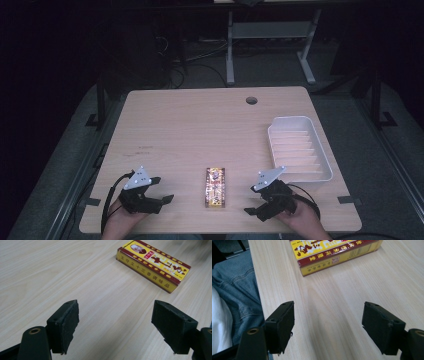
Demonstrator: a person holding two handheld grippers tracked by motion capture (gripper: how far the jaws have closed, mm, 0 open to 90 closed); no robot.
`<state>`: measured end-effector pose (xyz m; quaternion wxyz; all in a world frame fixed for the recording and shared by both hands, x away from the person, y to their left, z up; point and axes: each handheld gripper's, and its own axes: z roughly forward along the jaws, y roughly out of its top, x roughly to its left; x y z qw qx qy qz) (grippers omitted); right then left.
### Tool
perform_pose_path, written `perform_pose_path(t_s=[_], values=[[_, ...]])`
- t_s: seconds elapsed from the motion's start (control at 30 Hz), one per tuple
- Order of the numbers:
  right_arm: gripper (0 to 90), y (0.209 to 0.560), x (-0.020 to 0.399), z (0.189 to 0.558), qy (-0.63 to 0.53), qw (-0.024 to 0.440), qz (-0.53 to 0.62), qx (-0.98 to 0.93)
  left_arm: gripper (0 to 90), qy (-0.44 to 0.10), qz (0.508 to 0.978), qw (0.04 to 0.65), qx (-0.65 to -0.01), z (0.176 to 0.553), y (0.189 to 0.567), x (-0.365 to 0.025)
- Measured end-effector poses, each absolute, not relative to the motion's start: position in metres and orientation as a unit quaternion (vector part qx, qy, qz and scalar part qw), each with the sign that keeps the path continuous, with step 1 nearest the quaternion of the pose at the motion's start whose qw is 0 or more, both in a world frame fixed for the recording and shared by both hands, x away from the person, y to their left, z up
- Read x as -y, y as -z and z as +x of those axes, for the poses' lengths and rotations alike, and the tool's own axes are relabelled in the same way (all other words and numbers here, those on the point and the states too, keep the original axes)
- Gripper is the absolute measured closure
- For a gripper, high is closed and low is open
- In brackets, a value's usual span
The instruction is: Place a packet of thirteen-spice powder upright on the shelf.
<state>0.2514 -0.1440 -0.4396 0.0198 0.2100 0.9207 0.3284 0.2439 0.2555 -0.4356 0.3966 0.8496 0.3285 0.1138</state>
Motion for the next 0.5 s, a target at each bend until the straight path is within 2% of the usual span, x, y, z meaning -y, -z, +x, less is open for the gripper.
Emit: perform_pose_path(t_s=[0.37,0.5], values=[[28.7,0.4385,0.1370,0.2517,-0.326,0.020,0.209,-0.922,22.1,-0.117,0.846,0.395,-0.339,0.2447,0.4352,-0.2575],[32.9,0.4382,0.1357,0.2517,-0.326,0.022,0.209,-0.922,22.1,-0.117,0.846,0.395,-0.337,0.2446,0.4354,-0.2572]])
